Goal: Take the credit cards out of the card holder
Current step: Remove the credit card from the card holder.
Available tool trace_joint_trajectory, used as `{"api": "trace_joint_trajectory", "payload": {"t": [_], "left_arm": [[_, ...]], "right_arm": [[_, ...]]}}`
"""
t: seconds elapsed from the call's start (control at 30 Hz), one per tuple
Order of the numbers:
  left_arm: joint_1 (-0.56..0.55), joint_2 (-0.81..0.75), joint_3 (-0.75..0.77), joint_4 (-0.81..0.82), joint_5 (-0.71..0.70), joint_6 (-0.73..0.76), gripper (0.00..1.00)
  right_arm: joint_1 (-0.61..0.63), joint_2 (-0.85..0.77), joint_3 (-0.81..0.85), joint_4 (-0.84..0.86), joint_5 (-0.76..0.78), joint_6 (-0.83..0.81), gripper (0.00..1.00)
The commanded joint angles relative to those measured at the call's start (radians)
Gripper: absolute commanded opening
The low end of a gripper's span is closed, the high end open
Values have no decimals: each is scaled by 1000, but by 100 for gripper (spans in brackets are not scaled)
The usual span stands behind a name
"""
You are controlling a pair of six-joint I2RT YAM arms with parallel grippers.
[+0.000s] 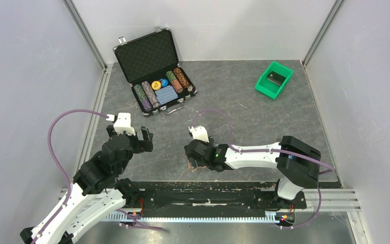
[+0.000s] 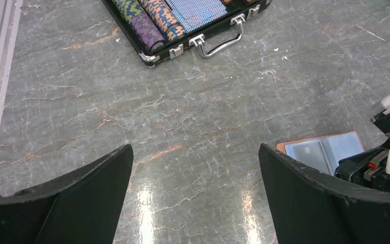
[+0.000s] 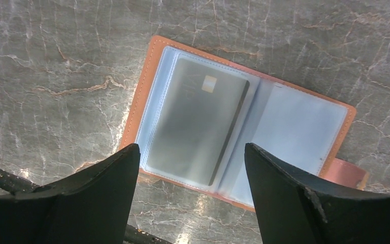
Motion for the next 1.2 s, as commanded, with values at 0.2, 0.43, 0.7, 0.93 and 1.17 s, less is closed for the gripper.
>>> {"api": "trace_joint_trajectory", "payload": {"t": [0.2, 0.43, 0.7, 0.93, 1.17], "left_arm": [[3, 8, -1, 18, -17, -47, 100], [3, 8, -8, 32, 15, -48, 100], [3, 86, 1, 54, 303, -169, 100], [3, 196, -81, 136, 444, -255, 94], [3, 324, -182, 328, 637, -333, 73]], "right_arm": [[3, 62, 9, 45, 35, 19, 75], [2, 32, -36, 85, 9, 29, 61], [-5, -15, -95, 136, -10, 53, 46], [-46, -114, -226, 308, -111, 72, 39], [-117, -245, -479, 646, -286, 110, 31]]}}
